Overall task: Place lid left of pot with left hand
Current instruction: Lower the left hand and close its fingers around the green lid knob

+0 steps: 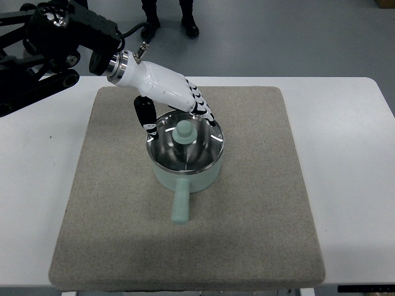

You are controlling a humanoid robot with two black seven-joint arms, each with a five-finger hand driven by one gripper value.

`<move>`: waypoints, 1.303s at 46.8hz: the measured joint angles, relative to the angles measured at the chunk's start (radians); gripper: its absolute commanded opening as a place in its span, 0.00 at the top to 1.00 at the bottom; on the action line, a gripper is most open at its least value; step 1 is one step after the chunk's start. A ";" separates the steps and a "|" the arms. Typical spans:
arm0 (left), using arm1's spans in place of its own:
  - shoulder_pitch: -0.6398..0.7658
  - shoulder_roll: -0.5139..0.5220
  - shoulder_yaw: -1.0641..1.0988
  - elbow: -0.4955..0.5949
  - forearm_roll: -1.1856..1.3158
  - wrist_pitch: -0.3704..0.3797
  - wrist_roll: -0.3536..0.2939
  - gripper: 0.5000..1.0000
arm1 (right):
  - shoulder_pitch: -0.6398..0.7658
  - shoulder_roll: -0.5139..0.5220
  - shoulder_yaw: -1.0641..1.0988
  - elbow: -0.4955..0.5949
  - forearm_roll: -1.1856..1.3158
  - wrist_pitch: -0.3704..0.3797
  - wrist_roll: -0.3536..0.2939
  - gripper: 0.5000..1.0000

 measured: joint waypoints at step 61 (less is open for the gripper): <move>0.028 -0.022 0.010 0.029 -0.014 0.061 0.000 0.20 | 0.000 0.000 -0.001 0.000 0.000 0.000 0.000 0.15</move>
